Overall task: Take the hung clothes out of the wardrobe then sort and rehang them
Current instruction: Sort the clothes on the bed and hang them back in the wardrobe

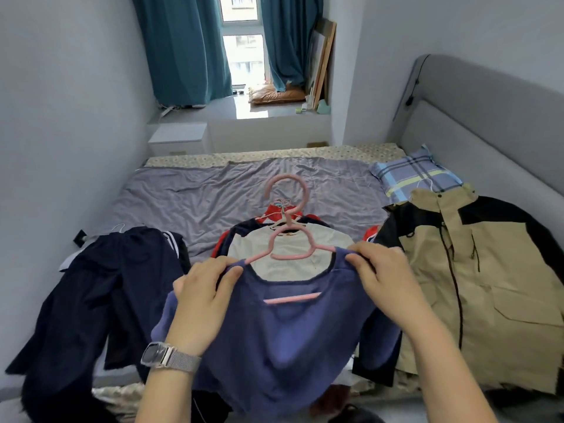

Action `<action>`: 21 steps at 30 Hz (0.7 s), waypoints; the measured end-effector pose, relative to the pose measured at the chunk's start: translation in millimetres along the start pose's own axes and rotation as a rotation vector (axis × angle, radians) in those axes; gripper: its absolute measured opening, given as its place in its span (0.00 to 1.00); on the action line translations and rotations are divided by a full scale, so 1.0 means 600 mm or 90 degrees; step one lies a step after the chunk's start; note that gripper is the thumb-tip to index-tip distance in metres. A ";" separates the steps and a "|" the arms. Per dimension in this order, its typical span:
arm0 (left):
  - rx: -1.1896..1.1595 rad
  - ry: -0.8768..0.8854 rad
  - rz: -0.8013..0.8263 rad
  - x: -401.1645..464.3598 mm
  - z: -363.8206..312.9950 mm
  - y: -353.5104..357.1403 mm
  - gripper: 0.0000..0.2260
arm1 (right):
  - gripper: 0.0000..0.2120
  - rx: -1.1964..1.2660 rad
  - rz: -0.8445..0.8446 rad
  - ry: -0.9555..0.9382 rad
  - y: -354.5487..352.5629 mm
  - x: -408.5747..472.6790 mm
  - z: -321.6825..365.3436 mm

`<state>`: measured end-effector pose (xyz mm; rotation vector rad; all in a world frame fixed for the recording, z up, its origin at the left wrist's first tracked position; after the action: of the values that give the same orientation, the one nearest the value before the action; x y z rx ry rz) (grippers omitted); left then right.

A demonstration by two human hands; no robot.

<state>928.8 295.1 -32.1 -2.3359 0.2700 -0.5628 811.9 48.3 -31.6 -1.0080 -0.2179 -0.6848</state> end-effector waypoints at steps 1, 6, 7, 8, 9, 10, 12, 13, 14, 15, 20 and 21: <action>-0.005 0.000 0.004 0.004 -0.002 0.007 0.08 | 0.14 0.004 -0.024 0.016 -0.012 0.005 -0.016; -0.003 -0.001 -0.010 0.023 -0.006 0.033 0.09 | 0.12 0.056 -0.024 0.088 -0.036 0.014 -0.075; -0.025 -0.002 -0.015 0.026 -0.009 0.037 0.08 | 0.11 0.063 -0.017 0.095 -0.035 0.015 -0.082; -0.051 -0.008 -0.019 0.028 -0.012 0.039 0.09 | 0.11 0.071 -0.014 0.101 -0.036 0.016 -0.089; -0.074 -0.027 -0.028 0.030 -0.012 0.041 0.12 | 0.10 0.079 -0.015 0.106 -0.037 0.018 -0.097; -0.094 -0.056 -0.042 0.032 -0.010 0.039 0.14 | 0.09 0.079 -0.021 0.112 -0.042 0.021 -0.104; -0.115 -0.107 -0.070 0.038 -0.001 0.036 0.15 | 0.09 0.076 -0.031 0.120 -0.052 0.026 -0.120; -0.113 -0.112 -0.068 0.040 0.000 0.036 0.14 | 0.10 0.073 -0.033 0.123 -0.057 0.028 -0.126; -0.108 -0.102 -0.049 0.044 -0.004 0.040 0.12 | 0.10 0.068 -0.032 0.126 -0.060 0.031 -0.129; -0.100 -0.079 -0.018 0.047 -0.013 0.048 0.10 | 0.10 0.064 -0.032 0.125 -0.061 0.034 -0.130; 0.030 0.124 0.055 0.058 -0.072 0.101 0.14 | 0.11 0.043 -0.021 0.130 -0.051 0.041 -0.125; 0.038 0.133 0.047 0.064 -0.073 0.106 0.14 | 0.10 0.048 -0.018 0.131 -0.052 0.040 -0.129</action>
<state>939.9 210.0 -34.7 -2.2016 0.4285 -0.7698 800.3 -37.2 -39.5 -0.8571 -0.0787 -0.7953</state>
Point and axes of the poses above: each hand's wrist, its own x-axis towards the middle knuckle, its own y-axis out of the palm, z = x × y, the point moved 5 cm from there along x, towards the middle knuckle, and after that the axes turned 8 degrees about -z, right-handed, at the moved point
